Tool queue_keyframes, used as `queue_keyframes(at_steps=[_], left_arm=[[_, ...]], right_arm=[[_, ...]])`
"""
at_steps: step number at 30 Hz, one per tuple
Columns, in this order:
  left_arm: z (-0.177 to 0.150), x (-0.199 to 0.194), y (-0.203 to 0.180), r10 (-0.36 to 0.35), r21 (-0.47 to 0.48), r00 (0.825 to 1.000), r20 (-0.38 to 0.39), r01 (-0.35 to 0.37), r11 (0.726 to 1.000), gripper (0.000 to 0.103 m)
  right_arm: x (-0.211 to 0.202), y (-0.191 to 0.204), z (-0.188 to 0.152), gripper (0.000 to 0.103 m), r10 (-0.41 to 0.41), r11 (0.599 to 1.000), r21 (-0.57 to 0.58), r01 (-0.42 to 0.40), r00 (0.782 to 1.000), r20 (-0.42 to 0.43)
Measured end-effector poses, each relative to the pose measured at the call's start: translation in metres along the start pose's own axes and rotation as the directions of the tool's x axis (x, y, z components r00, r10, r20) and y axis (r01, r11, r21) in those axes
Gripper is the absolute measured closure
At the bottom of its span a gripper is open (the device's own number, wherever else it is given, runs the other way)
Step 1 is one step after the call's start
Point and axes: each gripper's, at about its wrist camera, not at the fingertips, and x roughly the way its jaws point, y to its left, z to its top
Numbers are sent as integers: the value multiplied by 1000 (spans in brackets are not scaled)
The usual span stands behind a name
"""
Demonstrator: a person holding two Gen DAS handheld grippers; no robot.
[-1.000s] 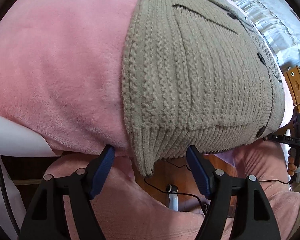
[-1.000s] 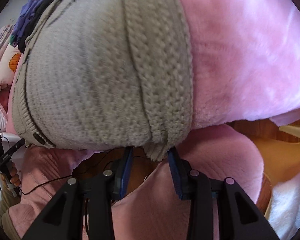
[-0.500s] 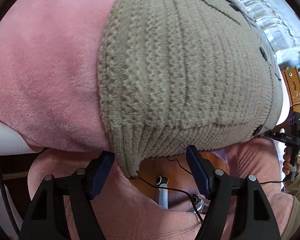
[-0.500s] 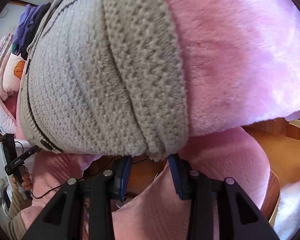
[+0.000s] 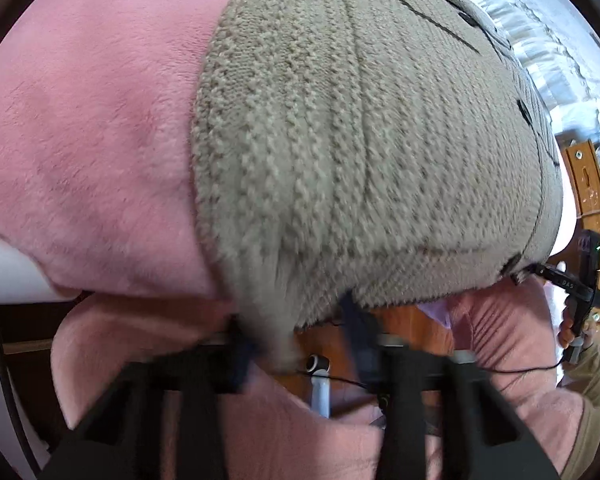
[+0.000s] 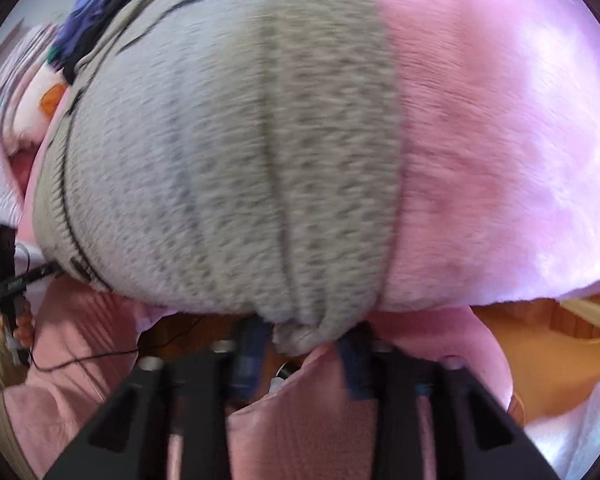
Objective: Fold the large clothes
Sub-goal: 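Reach both tools to the cardigan hem edge and grasp it, then lift the hem with both tools and fold it toward the collar, release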
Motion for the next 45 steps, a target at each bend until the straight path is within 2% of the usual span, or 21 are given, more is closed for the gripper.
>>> queue_keyframes(at_steps=[1,3,5,8,11,14,17,19,21,24,29,31,33,34,37,39,41,42,43,44,45], left_arm=[[-6,-1,-5,24,13,1000,-2,-24,1000,96],[-10,-13,-10,30,28,1000,1,-30,999,96],[-13,-26,-14,7,33,1000,23,-7,999,97],[-15,-54,-19,-65,19,995,80,63,998,97],[-12,-84,-21,-151,-29,972,179,159,987,97],[0,-113,-19,-187,-115,937,295,229,967,97],[23,-136,-15,-205,-202,902,381,298,933,97],[45,-150,-16,-196,-244,882,429,322,915,97],[73,-163,-16,-173,-266,868,465,324,908,97],[119,-173,-26,-115,-281,860,498,286,916,97],[211,-172,-32,-61,-296,848,527,251,922,97],[250,-159,-34,-39,-304,860,509,223,926,97],[282,-138,-35,7,-313,881,473,161,936,97],[295,-124,-35,27,-359,890,455,155,920,97],[323,-81,-31,67,-372,928,368,81,925,95],[330,-65,-30,80,-365,943,322,46,930,93],[335,-60,-29,44,-331,954,296,59,942,80],[335,-62,-28,13,-302,953,301,83,950,77],[338,-65,-28,-15,-274,951,308,103,956,68],[336,-68,-28,-41,-242,948,316,122,963,53],[334,-75,-28,-53,-210,941,333,129,969,44]], right_arm=[[-2,4,-1,92,-30,999,-30,30,1000,-4],[-12,12,-6,95,-73,993,-91,73,997,-2],[-28,19,-12,95,-99,985,-140,100,995,15],[-64,29,-21,96,-74,981,-174,86,994,77],[-105,36,-23,96,-1,985,-170,31,986,169],[-141,44,-19,96,83,986,-162,-37,955,284],[-169,50,-6,97,161,983,-144,-112,905,395],[-179,65,7,97,176,983,-127,-132,870,461],[-188,69,28,97,178,984,-98,-148,842,509],[-199,71,66,97,137,990,-59,-126,809,572],[-203,55,140,97,107,986,32,-162,777,621],[-195,48,174,97,94,982,69,-173,782,616],[-180,37,203,97,78,977,115,-181,800,595],[-164,33,223,97,52,976,145,-163,819,572],[-117,14,262,96,29,960,233,-159,877,480],[-91,1,273,91,18,946,288,-150,909,417],[-71,-13,279,89,21,930,335,-148,934,356],[-69,-18,280,88,46,923,344,-173,937,347],[-72,-22,278,86,76,919,338,-202,933,351],[-78,-23,276,82,98,922,318,-219,929,358],[-84,-23,274,72,101,933,290,-215,927,362]])
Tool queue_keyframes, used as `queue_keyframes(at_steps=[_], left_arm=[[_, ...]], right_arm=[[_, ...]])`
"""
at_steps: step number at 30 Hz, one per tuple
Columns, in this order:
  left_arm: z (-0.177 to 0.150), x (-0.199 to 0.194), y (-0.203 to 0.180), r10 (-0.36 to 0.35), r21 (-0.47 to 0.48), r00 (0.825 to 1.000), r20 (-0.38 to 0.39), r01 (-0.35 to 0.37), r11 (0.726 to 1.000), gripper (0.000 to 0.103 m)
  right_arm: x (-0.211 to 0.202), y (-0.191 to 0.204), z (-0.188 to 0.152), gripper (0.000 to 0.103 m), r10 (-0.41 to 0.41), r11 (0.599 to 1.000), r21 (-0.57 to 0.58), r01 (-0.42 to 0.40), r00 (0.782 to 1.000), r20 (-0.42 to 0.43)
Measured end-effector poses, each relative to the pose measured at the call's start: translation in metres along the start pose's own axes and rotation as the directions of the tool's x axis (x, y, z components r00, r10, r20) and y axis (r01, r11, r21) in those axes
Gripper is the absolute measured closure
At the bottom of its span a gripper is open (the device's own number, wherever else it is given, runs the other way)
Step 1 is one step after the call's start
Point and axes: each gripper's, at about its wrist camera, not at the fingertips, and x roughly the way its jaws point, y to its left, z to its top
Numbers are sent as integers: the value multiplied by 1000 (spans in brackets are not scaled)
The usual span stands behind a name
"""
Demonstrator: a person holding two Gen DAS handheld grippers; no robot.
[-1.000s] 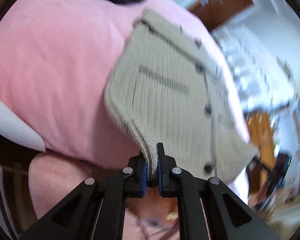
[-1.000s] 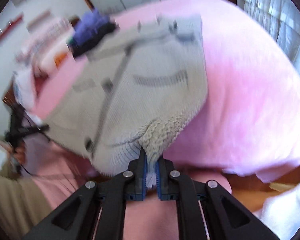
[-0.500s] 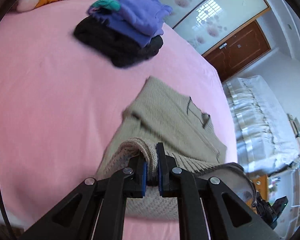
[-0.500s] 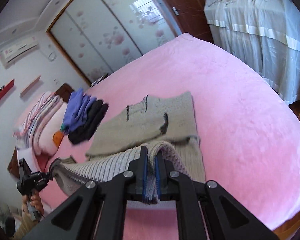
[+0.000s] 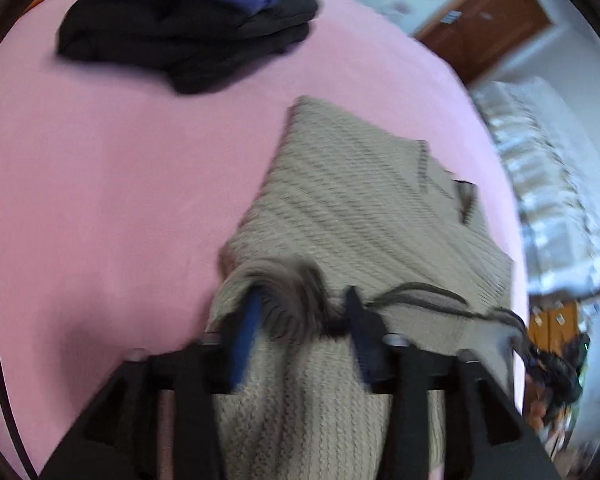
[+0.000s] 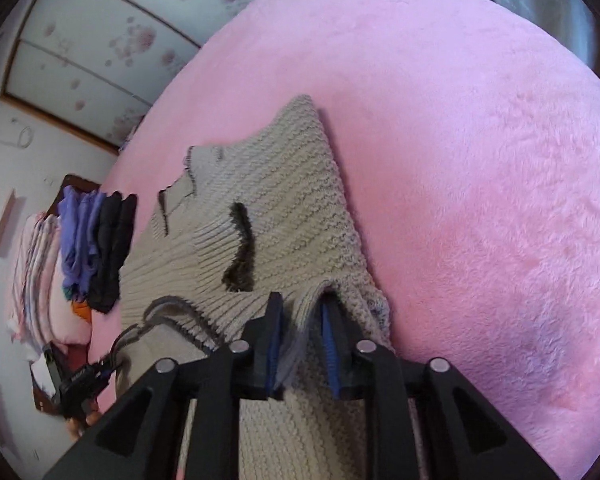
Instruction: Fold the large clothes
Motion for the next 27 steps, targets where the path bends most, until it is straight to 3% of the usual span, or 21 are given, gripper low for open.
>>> queue_keyframes(at_steps=[1,3,4,6,9,14,16,19,22,27], left_arm=[[0,-9,-1,-3,29,1000,31,2,1000,30],[-1,-23,-1,-16,89,996,88,8,996,26],[-2,-28,0,-26,113,995,98,15,993,26],[-4,-29,3,-34,156,993,109,17,988,26],[-10,-25,8,-39,196,995,97,20,980,26],[-12,-4,9,-20,236,998,63,5,972,27],[-11,4,6,-18,248,999,50,5,969,27],[-10,10,-3,-5,288,999,48,-9,958,34],[-8,15,-7,18,315,999,44,-31,948,34],[3,25,-1,-3,282,1000,11,0,959,34]], right_arm=[[-6,2,-1,66,-5,1000,-31,5,1000,6],[-23,6,-4,47,-24,993,-112,28,999,32],[-29,9,-5,45,-28,988,-147,34,999,44],[-39,16,-8,44,-31,971,-236,46,997,66],[-41,35,-15,44,-77,912,-393,116,991,113],[-20,65,-26,44,-171,757,-601,256,966,197],[-3,70,-21,44,-200,731,-626,272,962,185],[12,70,-9,44,-211,730,-629,266,964,164],[23,70,3,44,-199,746,-619,247,969,147],[34,63,21,44,-173,786,-583,208,978,114]])
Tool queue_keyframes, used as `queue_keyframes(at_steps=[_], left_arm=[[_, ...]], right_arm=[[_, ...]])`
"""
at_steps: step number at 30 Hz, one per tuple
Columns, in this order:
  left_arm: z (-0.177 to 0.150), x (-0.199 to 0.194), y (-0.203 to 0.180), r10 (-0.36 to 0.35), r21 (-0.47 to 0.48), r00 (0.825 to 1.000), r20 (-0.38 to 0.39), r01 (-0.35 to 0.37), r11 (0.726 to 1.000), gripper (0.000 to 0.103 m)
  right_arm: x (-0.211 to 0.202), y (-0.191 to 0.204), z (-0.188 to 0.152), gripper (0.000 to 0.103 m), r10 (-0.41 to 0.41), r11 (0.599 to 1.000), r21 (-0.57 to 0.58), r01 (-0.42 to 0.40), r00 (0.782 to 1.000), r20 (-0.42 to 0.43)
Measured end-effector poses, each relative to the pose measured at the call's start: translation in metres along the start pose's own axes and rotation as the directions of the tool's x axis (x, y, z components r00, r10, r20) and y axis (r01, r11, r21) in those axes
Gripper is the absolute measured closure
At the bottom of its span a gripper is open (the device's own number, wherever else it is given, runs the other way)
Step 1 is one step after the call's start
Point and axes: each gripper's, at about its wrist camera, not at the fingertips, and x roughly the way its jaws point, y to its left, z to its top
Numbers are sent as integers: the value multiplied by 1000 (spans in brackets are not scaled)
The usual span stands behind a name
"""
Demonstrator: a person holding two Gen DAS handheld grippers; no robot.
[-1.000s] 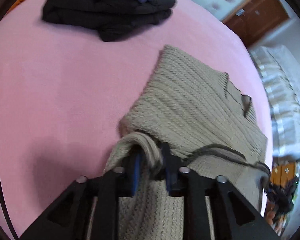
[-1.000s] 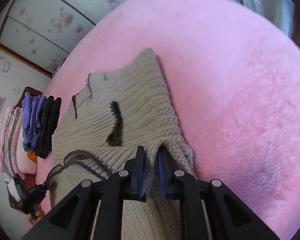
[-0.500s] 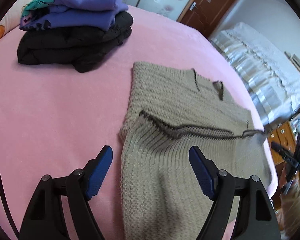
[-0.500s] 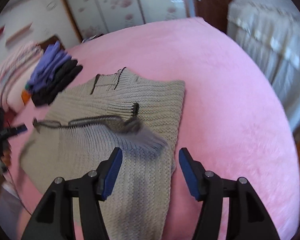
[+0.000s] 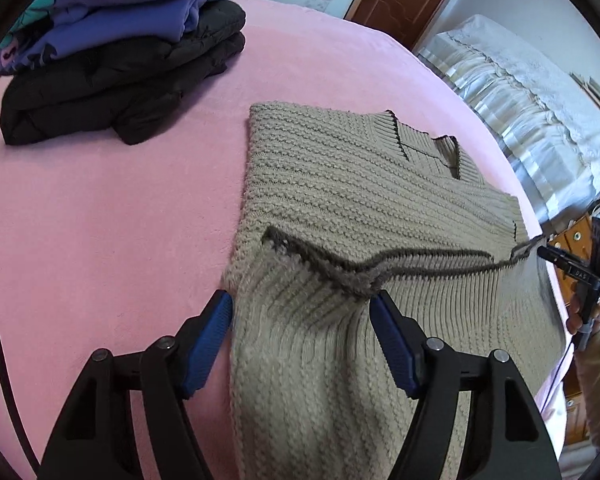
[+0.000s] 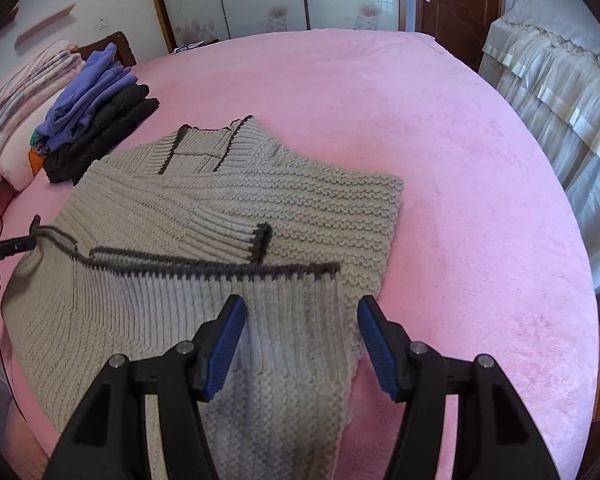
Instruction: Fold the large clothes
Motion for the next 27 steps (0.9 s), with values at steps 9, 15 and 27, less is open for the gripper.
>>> queue_keyframes(at_steps=[9,15,27], left_arm=[[-1,-2,1,-16,10,1000,-5,16,1000,55],[-7,-15,-12,72,49,997,23,-73,996,90],[21,-67,-62,295,35,943,151,-304,952,92]], right_arm=[[13,-10,4,69,138,990,36,-137,990,-41],[4,10,-7,94,77,996,-37,-78,996,-34],[-80,25,-14,96,-120,993,3,122,972,204]])
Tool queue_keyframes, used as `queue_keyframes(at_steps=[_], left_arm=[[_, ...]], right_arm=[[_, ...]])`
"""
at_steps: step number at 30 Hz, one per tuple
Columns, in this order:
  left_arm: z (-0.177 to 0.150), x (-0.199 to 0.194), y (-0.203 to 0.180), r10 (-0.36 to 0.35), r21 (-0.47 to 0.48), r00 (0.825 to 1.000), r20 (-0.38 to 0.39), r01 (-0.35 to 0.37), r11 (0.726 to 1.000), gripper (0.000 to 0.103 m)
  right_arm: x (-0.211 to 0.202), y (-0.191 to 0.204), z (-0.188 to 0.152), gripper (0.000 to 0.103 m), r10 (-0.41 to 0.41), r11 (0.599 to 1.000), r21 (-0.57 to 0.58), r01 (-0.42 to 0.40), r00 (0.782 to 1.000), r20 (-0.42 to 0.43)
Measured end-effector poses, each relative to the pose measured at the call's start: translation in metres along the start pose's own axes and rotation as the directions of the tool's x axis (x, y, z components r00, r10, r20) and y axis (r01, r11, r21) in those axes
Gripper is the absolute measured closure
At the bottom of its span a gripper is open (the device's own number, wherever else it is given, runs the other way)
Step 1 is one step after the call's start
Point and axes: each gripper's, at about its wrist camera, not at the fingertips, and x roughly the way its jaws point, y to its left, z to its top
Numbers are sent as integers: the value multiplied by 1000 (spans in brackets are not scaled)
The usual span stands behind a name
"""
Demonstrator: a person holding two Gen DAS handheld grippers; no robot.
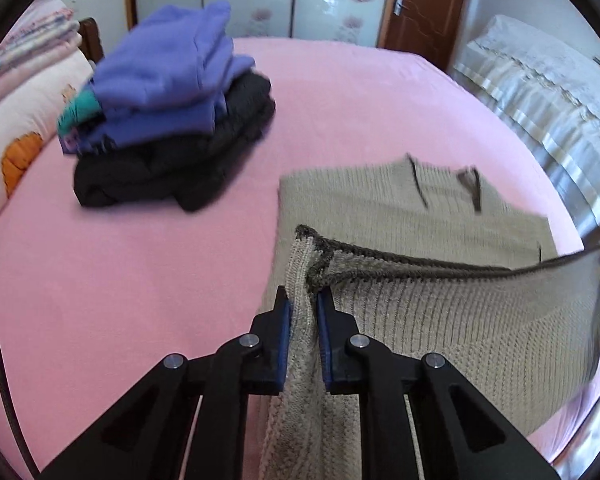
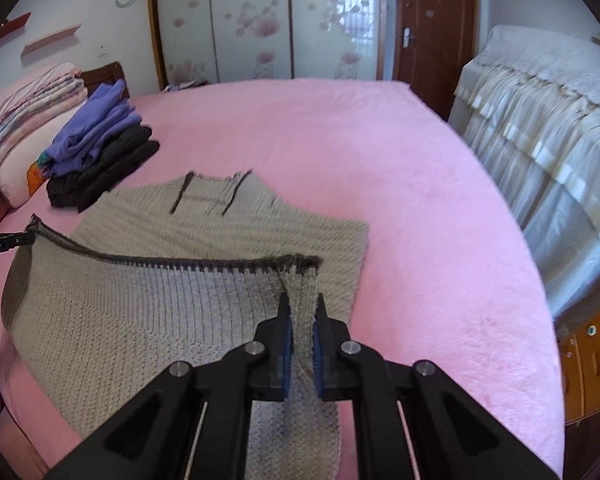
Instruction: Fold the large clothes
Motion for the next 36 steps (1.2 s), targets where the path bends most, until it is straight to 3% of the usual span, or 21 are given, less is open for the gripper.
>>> queue_keyframes(at_steps=[7,11,14,19,23,25,27,30,32,36], left_arm=[[80,7,-27,98,28,992,83,-101,995,92],[119,40,-44,154,33,982,109,-158,987,92],[135,87,-52,193,33,979,72,-195,980,92],[131,161,-52,266,48,964,-30,-264,963,82],[127,183,-35,275,-15,961,-43,-275,961,53],[126,184,-23,261,-59,965,-19,-262,963,53],[125,183,-14,313,-78,950,1,-312,947,54],[122,191,1,344,-92,938,-28,-345,934,67],[119,194,7,332,-104,942,-44,-335,936,67],[112,197,5,387,-66,921,-35,-389,919,67]], right_arm=[[0,-12,49,96,-109,990,103,99,989,97],[36,-22,80,96,-166,970,193,146,982,90],[76,-29,96,96,-211,956,218,195,976,53],[145,-34,97,96,-256,944,201,262,965,-57],[185,-36,85,95,-286,933,185,308,949,-133],[193,-39,80,95,-294,928,190,319,944,-149],[198,-42,80,95,-296,926,195,322,943,-152],[201,-46,80,94,-301,921,211,328,942,-152],[204,-47,79,92,-304,917,216,335,939,-163],[212,-44,79,92,-309,918,198,344,933,-185]])
